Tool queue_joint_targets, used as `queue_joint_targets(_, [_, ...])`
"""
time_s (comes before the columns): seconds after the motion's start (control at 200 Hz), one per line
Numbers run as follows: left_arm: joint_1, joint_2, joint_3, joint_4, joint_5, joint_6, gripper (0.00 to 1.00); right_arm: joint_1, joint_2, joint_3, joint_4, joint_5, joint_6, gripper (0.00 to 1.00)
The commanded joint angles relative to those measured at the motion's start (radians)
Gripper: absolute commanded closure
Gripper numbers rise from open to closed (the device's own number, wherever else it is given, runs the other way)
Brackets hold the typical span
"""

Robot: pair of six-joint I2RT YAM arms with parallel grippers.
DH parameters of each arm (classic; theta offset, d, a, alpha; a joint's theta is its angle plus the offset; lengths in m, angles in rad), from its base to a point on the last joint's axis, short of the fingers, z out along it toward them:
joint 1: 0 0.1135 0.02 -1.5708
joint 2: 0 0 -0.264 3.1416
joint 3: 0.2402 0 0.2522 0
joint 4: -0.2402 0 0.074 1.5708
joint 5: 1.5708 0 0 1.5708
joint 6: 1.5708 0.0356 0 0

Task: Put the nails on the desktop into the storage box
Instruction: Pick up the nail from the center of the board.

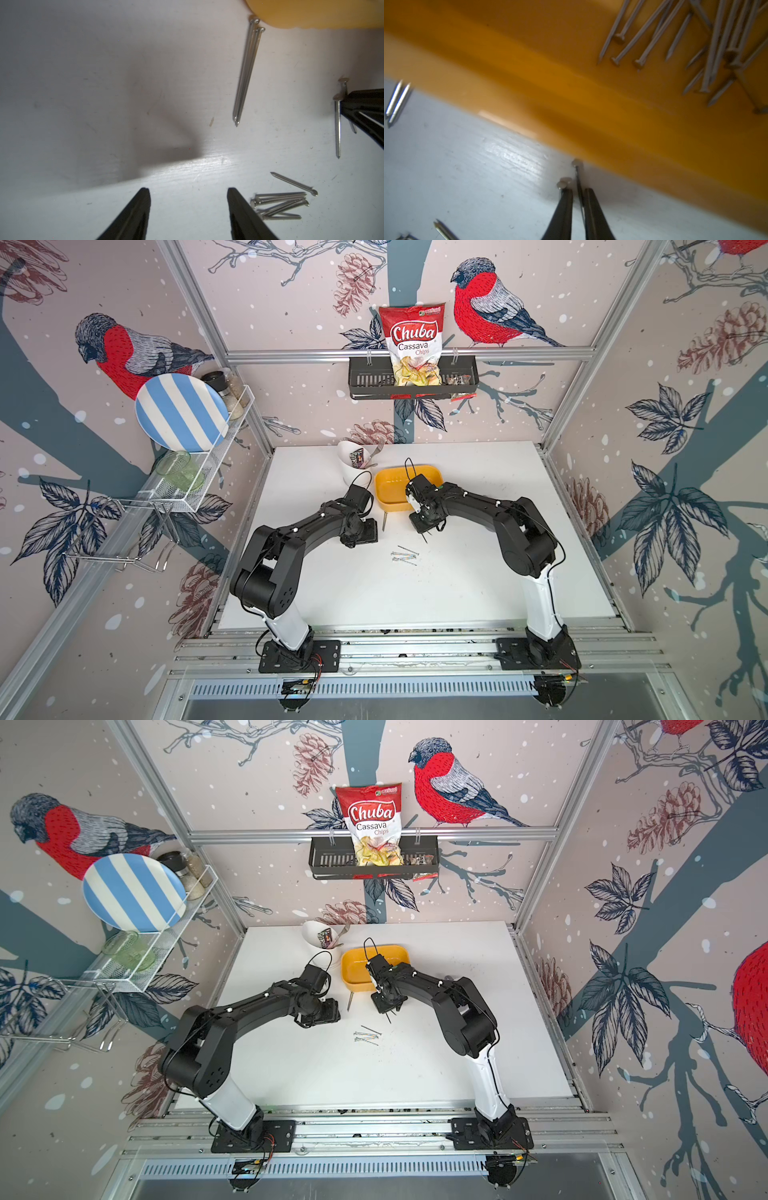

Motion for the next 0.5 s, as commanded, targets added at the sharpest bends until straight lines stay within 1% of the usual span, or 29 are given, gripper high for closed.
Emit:
queue_joint_targets(0.0, [0.001, 0.002, 0.009, -0.012, -0.010, 0.019, 0.38, 0.012, 0.064, -0.016, -0.182, -0.070, -0.015, 0.92])
queue_joint_targets(0.03, [0.001, 0.002, 0.011, -0.013, -0.011, 0.020, 0.38, 0.014, 0.067, -0.014, -0.185, -0.073, -0.016, 0.94])
queue_joint_targets(0.065, [0.001, 0.000, 0.009, -0.013, -0.012, 0.019, 0.38, 0.015, 0.069, -0.011, -0.186, -0.072, -0.014, 1.00])
queue_joint_targets(0.29, [0.001, -0.007, 0.000, -0.010, -0.016, 0.019, 0.38, 0.019, 0.062, 0.028, -0.194, -0.055, -0.008, 1.00])
queue_joint_targets(0.495, [0.002, -0.013, -0.001, -0.006, -0.017, 0.013, 0.38, 0.017, -0.008, 0.100, -0.199, -0.048, 0.007, 1.00])
